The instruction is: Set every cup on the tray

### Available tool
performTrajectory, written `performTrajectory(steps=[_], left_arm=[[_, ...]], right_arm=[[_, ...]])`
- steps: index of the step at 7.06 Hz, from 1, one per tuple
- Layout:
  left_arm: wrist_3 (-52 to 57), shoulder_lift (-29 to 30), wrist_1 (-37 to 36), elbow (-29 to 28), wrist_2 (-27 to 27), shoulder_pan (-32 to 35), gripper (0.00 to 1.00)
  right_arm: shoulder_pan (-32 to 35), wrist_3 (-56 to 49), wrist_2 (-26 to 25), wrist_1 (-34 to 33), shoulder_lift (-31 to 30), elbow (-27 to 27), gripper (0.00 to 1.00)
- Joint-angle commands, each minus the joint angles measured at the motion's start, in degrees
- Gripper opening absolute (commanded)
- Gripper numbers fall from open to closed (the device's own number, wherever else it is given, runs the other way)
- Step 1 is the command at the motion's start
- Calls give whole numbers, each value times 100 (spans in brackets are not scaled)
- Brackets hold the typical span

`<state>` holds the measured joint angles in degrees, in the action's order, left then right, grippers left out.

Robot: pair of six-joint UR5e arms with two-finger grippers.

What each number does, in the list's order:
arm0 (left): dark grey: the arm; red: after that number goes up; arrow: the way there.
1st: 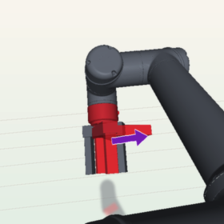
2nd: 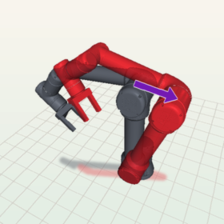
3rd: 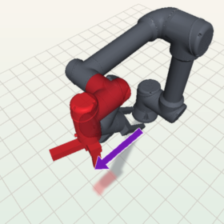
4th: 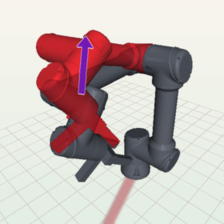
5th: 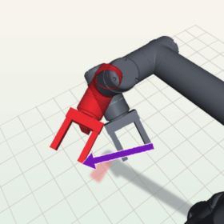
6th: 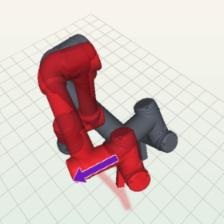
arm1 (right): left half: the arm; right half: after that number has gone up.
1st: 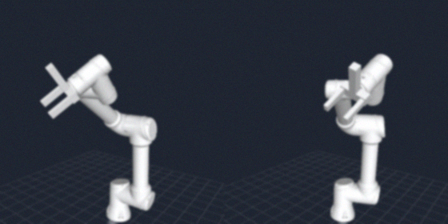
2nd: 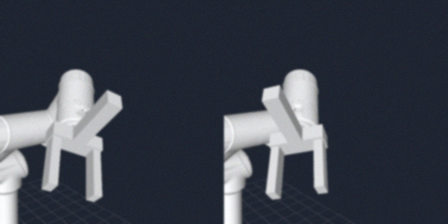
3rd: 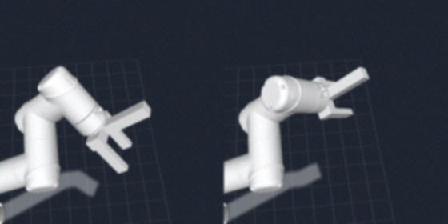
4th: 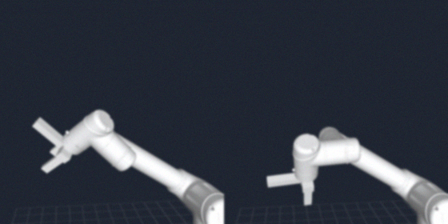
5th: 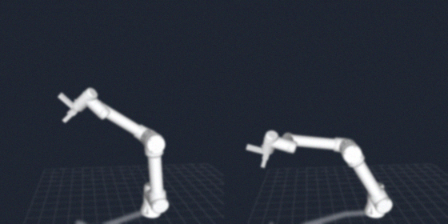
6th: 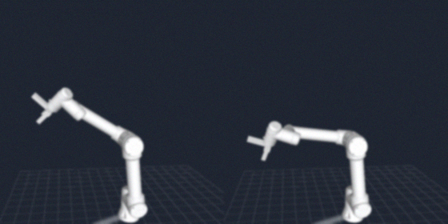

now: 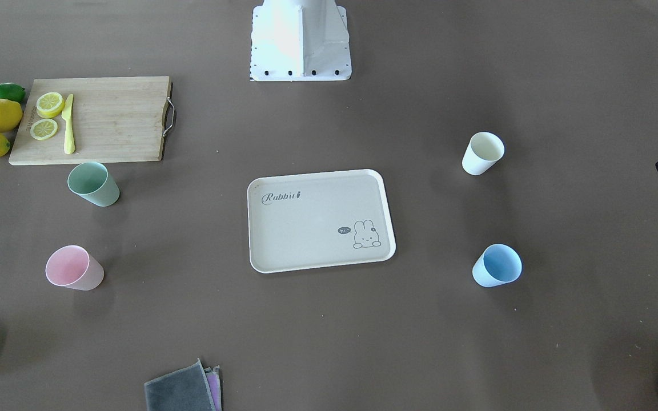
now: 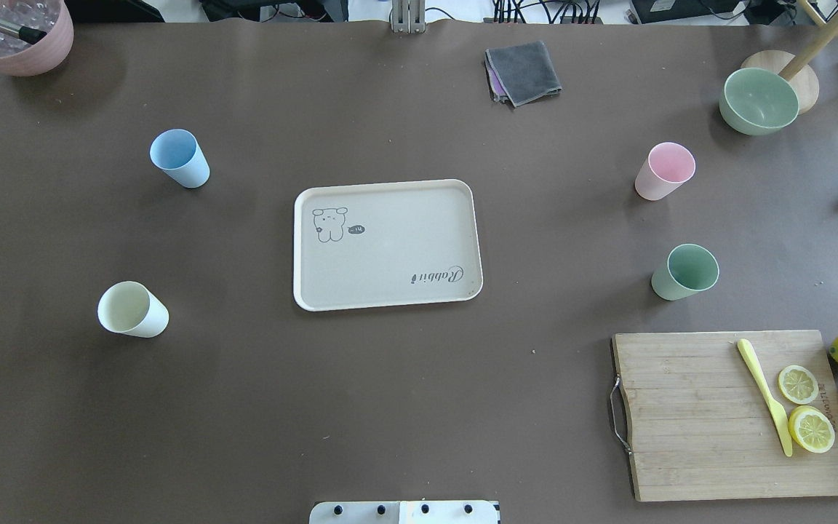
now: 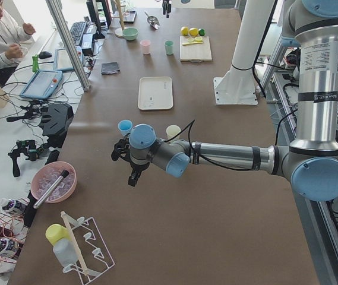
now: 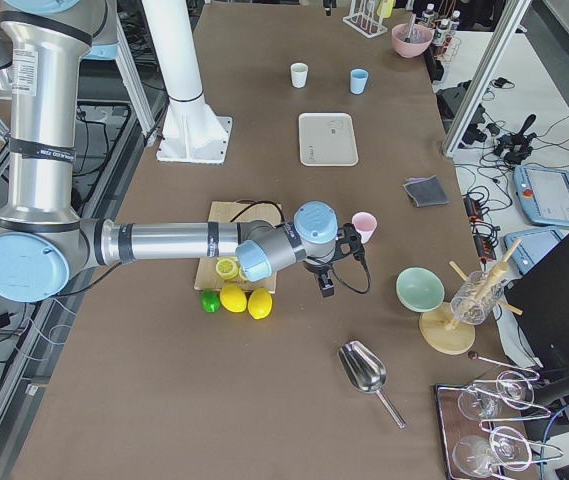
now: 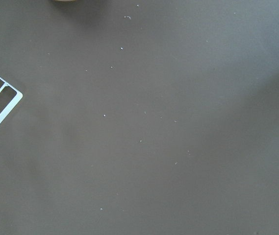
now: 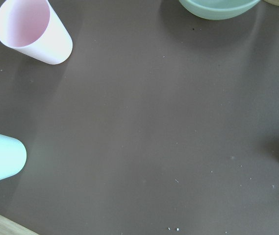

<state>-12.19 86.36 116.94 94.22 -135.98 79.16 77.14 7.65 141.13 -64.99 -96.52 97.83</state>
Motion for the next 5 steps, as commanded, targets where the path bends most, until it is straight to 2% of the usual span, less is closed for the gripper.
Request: performTrajectory(steps=[1,3,5], left_arm=[[-565,-225,66,96,61,3,98],[-608,-269,39,308,71,3,98],[-644,-278,39,316,62,-6,97]], right_arm=[[-181,0,98,39,-50,8,100],[-243,95,125,406,-68,-1,100],[-366,638,99,408,-7,16,100]])
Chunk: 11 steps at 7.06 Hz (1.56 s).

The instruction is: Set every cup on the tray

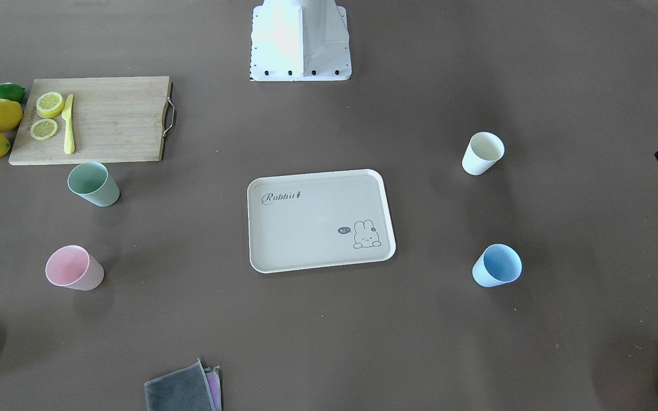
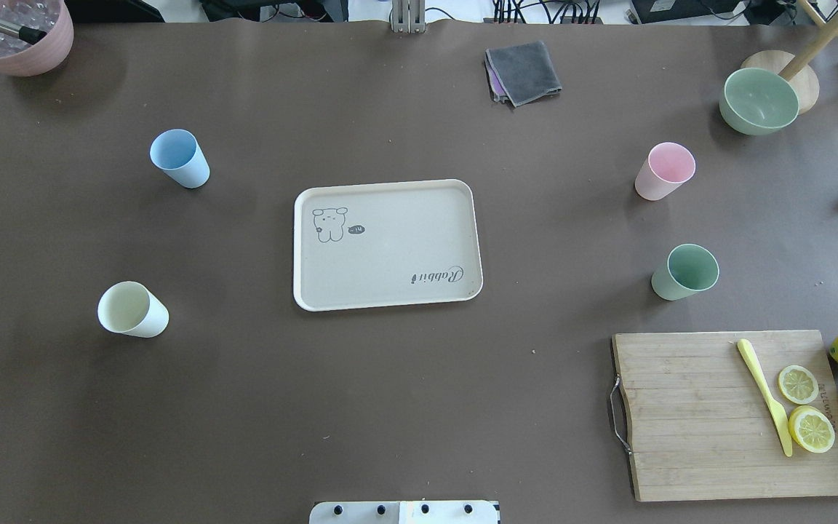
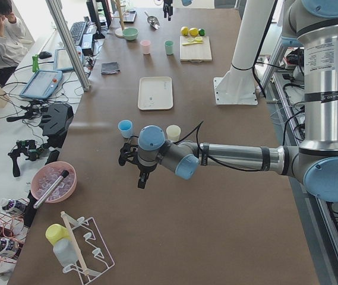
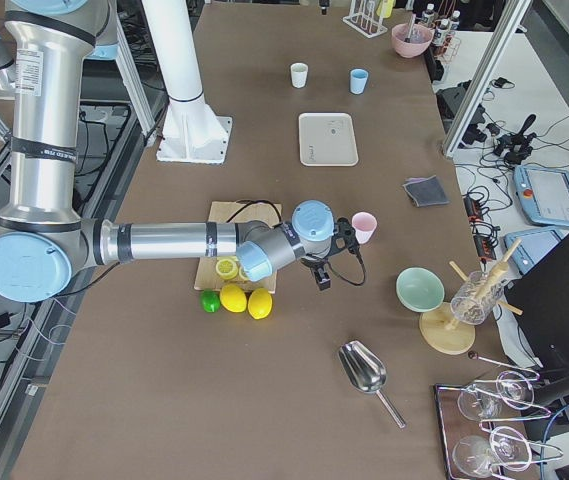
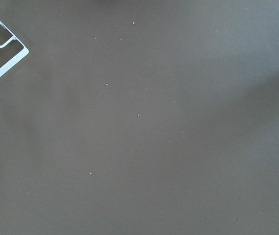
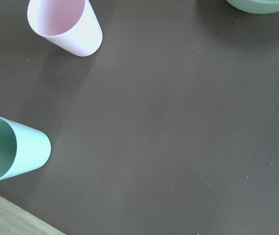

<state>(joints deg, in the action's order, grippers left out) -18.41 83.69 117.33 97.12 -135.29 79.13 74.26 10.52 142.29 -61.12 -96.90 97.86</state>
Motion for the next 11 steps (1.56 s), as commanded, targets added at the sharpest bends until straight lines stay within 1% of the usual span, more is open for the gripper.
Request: performTrajectory(steps=[1,2,3,4,5,6,7,8,9,10,11], left_arm=[[-5,-10,26,35,-41,6,97],[39,-28,53,78,-42,23,96],[56,-271,340,148,2,32,96],[65,-343,430,193,11,41,96],[187,-370,431,193,11,32,96],[180,-370,422,184,11,32,97],[75,-353,413,210,11,15,97],[-74,-318,413,237,-6,-3,97],[-580,-231,431,246,-24,-47,97],[-715,-160,439,246,-42,-91,97],[-908,-64,431,237,-7,-169,97]], right_arm=[[-139,407,-96,13,48,5,100],[-131,407,-314,4,40,5,98],[-131,416,-377,-5,39,14,97],[-131,416,-465,-31,31,23,96],[-131,451,-657,-31,57,40,95],[-192,912,-668,-22,188,75,95],[-488,1396,-868,-14,206,276,92],[-718,1679,-896,13,224,356,93],[-1068,2473,-914,13,381,513,92],[-1420,3073,-1010,13,556,558,92],[-1823,3575,-1228,13,715,550,92]])
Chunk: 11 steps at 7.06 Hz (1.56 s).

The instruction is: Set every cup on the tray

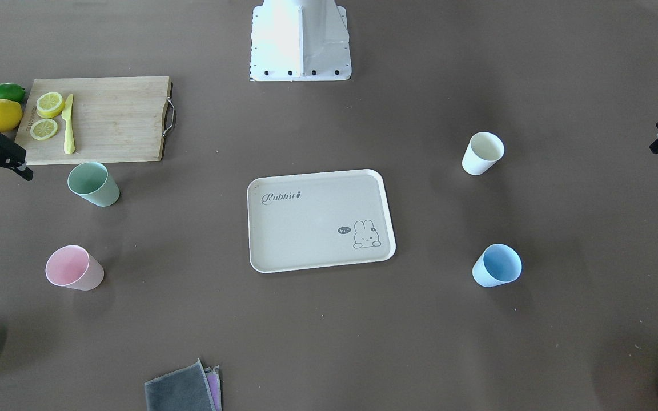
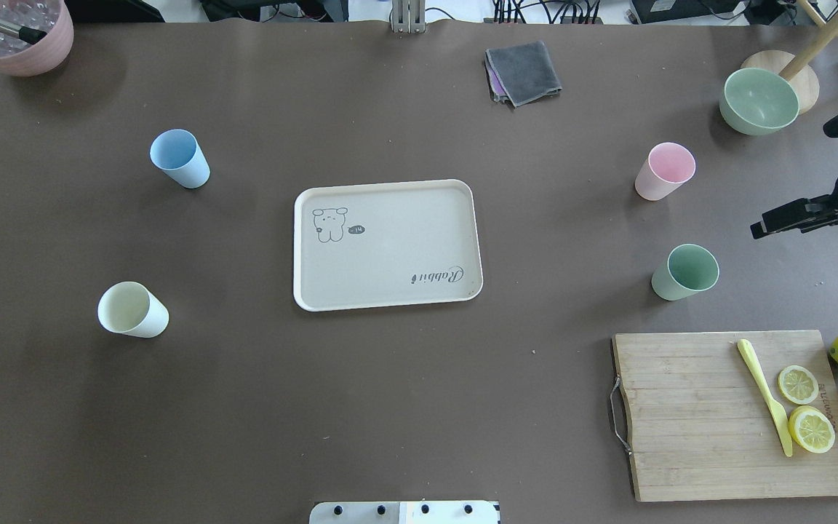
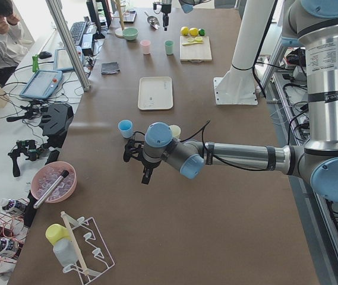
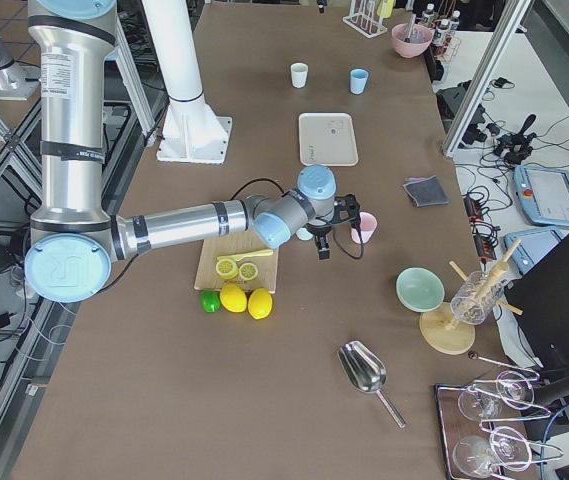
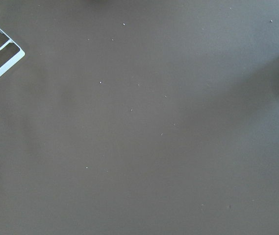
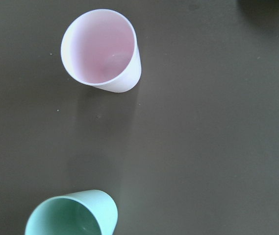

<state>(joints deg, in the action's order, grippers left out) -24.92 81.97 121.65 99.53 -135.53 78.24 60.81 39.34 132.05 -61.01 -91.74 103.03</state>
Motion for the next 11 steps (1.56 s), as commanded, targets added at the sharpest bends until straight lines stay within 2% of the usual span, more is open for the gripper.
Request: performTrajectory(steps=[1,5,6,7,8,9,10,11], left_arm=[[-389,169,8,-4,26,-150,97],[-443,179,8,-4,27,-160,97],[-870,266,8,5,27,-325,97],[-1535,293,25,171,27,-675,97],[-2125,284,25,477,244,-1078,97],[-2609,206,25,828,803,-1665,97],[-2919,144,25,1005,1096,-2124,97],[-3287,178,25,1068,1125,-2442,95]], right_arm=[[-700,890,-388,1,261,-10,90],[-869,848,-469,10,210,-265,81],[-869,865,-469,10,192,-257,59],[-869,900,-417,10,183,-248,16],[-904,900,-399,10,183,-239,0],[-939,927,-364,10,200,-222,0],[-991,1014,-277,2,279,-152,0],[-992,1032,-233,-59,523,-116,0]])
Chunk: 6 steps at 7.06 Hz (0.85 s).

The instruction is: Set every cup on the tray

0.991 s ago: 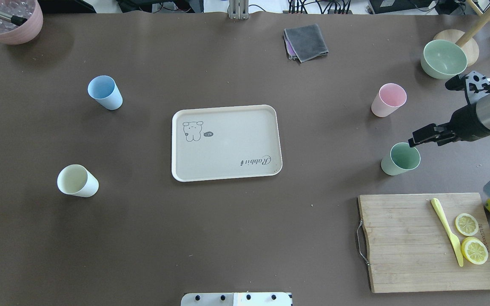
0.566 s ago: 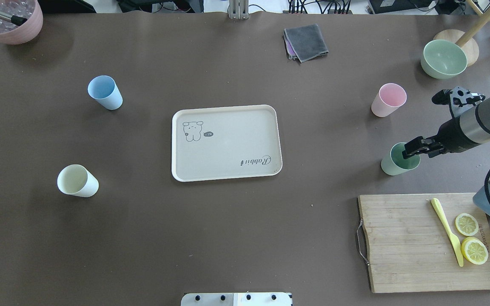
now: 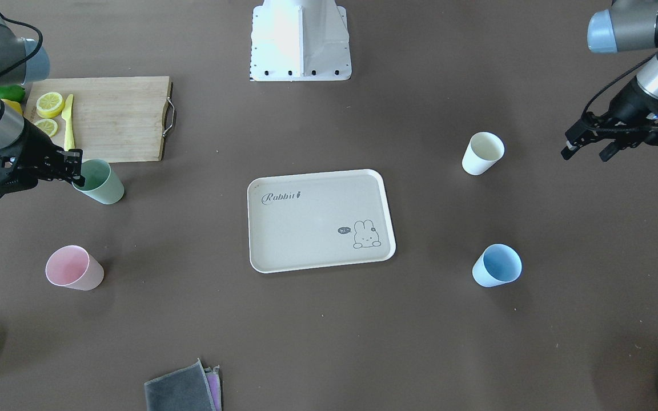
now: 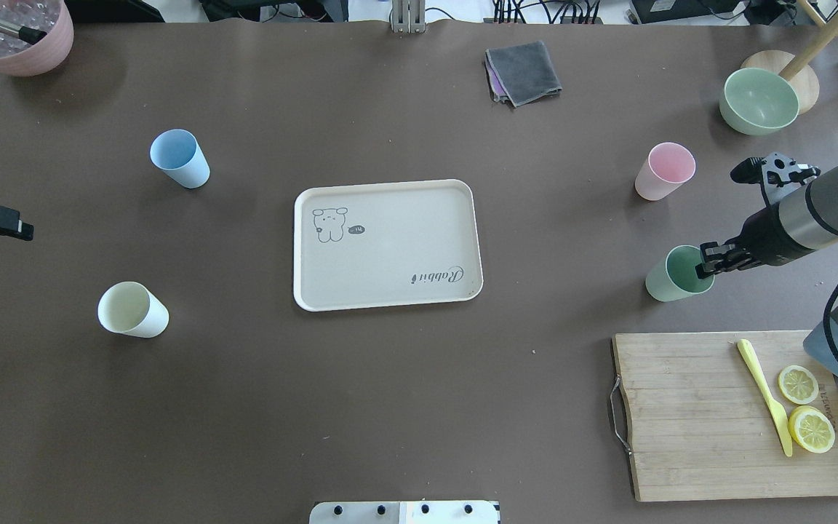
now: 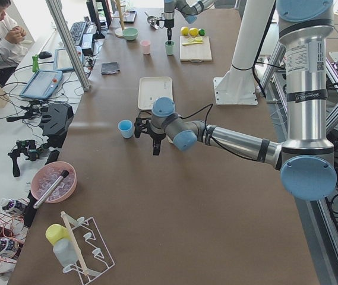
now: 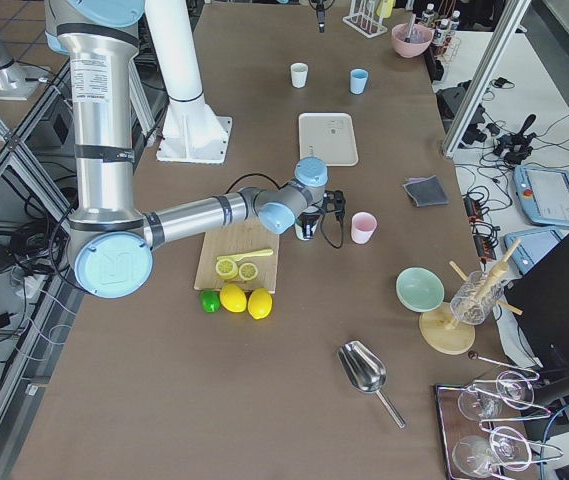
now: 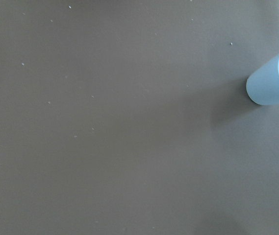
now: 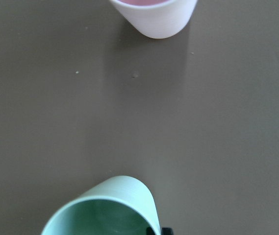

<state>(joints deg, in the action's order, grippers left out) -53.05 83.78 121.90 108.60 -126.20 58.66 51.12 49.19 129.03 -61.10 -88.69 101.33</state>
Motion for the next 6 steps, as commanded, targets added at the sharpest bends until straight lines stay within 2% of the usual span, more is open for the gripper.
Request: performTrajectory(steps=[1,3,4,6], left_arm=[[-486,-10,0,187,279,-730,91],[-513,-37,0,179,656,-1301,89],[-530,-37,9,179,710,-1400,88],[-679,94,9,127,719,-1567,81]], right_arm=[[-50,308,148,-217,656,-25,0],[-225,1028,114,-866,1622,-34,0],[-408,1345,61,-904,1836,-34,0],[-760,1821,-236,-895,2100,-34,0]])
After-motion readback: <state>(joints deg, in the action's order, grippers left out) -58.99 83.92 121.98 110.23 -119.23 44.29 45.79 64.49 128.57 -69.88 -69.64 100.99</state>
